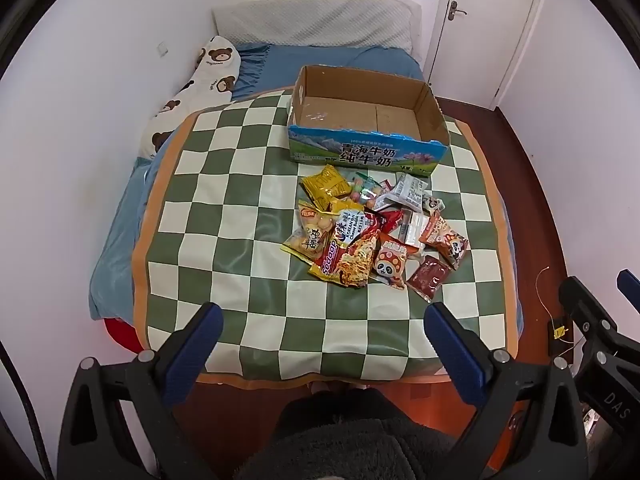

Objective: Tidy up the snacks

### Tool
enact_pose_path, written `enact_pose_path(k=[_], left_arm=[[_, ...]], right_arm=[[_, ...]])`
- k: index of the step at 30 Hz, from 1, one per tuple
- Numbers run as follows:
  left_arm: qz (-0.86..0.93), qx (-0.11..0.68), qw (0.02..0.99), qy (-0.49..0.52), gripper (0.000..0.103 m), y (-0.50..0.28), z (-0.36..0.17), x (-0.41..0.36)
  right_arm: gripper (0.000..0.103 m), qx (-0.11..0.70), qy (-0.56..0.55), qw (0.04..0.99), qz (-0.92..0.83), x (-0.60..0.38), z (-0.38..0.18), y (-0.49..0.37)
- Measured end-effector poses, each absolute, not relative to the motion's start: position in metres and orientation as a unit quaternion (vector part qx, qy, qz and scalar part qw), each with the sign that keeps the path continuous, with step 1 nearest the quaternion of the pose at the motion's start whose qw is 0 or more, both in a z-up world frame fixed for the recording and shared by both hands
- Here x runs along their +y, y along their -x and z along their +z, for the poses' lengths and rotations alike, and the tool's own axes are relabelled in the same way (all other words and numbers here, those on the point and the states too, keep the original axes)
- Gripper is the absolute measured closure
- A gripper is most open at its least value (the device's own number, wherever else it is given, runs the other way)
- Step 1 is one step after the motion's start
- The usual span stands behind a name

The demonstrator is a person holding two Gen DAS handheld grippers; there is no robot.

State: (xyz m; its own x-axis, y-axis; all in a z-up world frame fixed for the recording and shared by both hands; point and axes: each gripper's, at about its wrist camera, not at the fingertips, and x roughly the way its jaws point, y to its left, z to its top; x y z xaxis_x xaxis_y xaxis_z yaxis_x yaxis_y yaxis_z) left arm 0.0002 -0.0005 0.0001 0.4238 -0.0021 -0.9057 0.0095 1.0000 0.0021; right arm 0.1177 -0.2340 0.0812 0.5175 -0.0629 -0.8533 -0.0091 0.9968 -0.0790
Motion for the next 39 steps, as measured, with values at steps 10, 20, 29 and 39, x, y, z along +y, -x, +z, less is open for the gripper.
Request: enact_pose_path(k=[10, 20, 29, 39], left_arm=[[-0.002, 0.538, 0.843, -0.005, 0.000, -0.001, 0.001, -0.001], [-0.001, 0.544, 0.839, -0.004, 0.000, -0.004, 0.006, 0.007], [-0.004, 0.541, 0.841, -0.008, 0.000, 0.001, -0.005, 0.007], [-0.008, 0.536, 0.844, -0.015, 0.000, 0.000, -0.001, -0.002]], right_arm=[[0.000, 0.490, 0.034, 0.871, -0.016, -0.233, 0.081, -0.118], [0.000, 0.496, 0.025, 0.868, -0.014, -0.233, 0.078, -0.116], [0.000, 0.499, 0.017, 0.866, -0.014, -0.234, 0.074, -0.117], [0.000, 0.495, 0.018, 0.868, -0.015, -0.234, 0.076, -0.116]])
